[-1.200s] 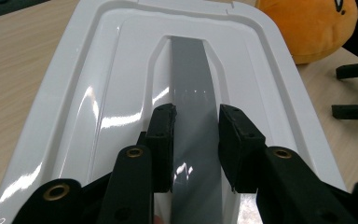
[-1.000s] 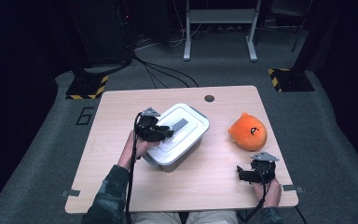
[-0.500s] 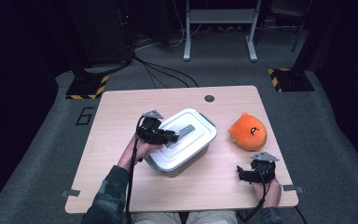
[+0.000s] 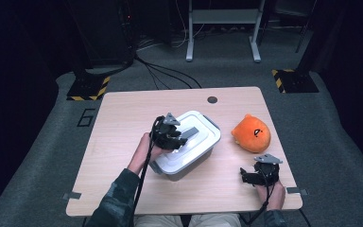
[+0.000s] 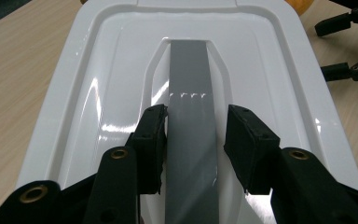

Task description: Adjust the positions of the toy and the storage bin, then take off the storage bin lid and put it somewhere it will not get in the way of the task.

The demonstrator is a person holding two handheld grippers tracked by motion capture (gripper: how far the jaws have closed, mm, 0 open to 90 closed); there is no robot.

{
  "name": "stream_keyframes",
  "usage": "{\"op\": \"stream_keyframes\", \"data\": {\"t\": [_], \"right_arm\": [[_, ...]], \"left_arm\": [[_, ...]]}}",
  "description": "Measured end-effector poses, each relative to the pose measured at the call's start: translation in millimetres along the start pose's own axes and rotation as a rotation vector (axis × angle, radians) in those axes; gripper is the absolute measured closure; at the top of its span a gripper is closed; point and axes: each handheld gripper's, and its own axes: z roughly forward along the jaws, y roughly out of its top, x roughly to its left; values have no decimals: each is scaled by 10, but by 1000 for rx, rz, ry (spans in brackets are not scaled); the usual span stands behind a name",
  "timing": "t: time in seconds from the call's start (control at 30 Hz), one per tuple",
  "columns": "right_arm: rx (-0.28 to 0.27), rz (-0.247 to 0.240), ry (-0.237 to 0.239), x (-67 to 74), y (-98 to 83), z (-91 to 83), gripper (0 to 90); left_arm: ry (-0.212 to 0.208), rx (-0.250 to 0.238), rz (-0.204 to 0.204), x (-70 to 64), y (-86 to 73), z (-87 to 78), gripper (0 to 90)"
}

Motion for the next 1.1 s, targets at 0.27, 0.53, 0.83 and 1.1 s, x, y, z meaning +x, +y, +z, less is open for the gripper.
{"op": "stream_keyframes", "data": {"t": [0.27,0.53,0.83,1.1], "right_arm": [[-2,-1,1,2,-2,-2,78],[-3,-6,6,0,-3,-5,87],[-3,-1,7,-6,-1,-2,86],[8,10,17,-23,1,4,80]], "left_arm": [[30,6,15,-19,42,23,662],[23,-2,10,-22,51,10,665],[10,-15,13,-39,77,-44,664],[15,-30,13,-33,112,-105,664]]}}
